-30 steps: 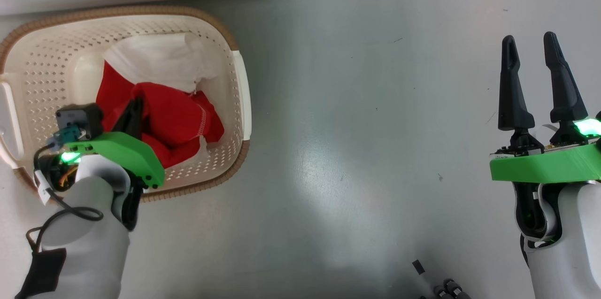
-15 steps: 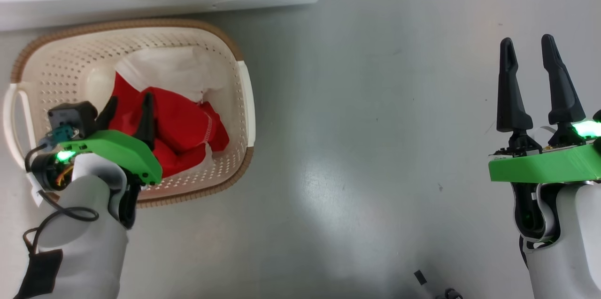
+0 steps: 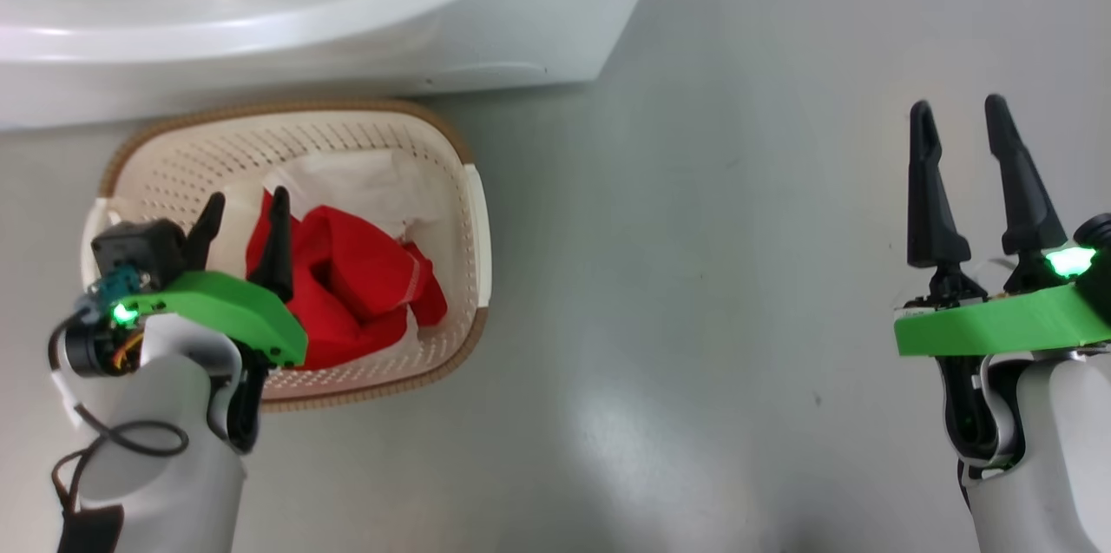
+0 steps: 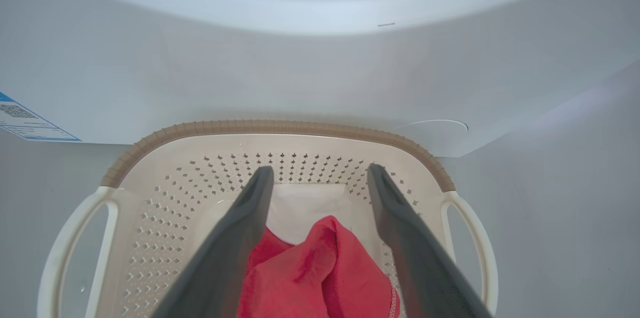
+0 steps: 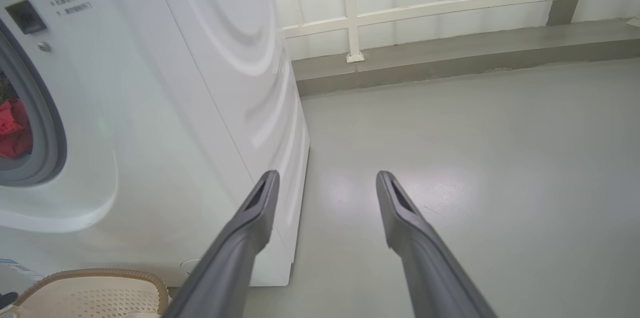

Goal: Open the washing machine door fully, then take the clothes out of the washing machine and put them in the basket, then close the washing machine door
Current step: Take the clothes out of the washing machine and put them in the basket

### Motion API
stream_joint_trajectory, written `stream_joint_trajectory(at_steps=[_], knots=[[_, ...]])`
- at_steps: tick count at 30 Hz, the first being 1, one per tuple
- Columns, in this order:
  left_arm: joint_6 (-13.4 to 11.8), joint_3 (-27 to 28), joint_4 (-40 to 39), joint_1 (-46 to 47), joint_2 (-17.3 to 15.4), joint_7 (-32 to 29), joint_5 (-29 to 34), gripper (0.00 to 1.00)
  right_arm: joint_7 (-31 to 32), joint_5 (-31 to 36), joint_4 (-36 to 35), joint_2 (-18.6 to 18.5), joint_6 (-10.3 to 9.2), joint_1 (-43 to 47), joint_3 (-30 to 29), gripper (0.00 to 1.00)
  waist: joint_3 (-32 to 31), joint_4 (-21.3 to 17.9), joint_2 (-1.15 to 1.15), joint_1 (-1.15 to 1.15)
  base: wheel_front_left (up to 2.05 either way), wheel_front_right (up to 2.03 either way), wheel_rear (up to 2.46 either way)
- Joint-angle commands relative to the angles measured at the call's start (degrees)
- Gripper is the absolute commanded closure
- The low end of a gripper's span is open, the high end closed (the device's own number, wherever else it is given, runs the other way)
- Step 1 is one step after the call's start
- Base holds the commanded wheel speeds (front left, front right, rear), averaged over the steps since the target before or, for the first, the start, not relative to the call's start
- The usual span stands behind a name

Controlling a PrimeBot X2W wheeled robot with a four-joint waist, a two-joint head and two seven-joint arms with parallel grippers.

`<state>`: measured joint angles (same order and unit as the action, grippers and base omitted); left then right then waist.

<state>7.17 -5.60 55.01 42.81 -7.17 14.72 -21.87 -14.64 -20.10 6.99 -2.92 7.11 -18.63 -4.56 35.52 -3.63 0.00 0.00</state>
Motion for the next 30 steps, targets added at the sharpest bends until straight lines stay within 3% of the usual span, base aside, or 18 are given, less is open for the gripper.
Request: stream_joint_trajectory(at_steps=[1,30], knots=[[0.3,1.6,-1.4,-2.5,-1.8,0.3,0.7,0.0,-0.4,0.5,-1.1,0.0,0.37,1.8,1.5,0.0,-2.7,0.6,0.0,0.0,0.0,0.0,0.0],[0.3,9.9,-31.8,-23.7,1.2,0.3,9.4,0.0,-0.4,1.5,1.5,0.0,0.37,10.9,1.2,0.0,-19.8,1.4,0.0,0.0,0.0,0.0,0.0]])
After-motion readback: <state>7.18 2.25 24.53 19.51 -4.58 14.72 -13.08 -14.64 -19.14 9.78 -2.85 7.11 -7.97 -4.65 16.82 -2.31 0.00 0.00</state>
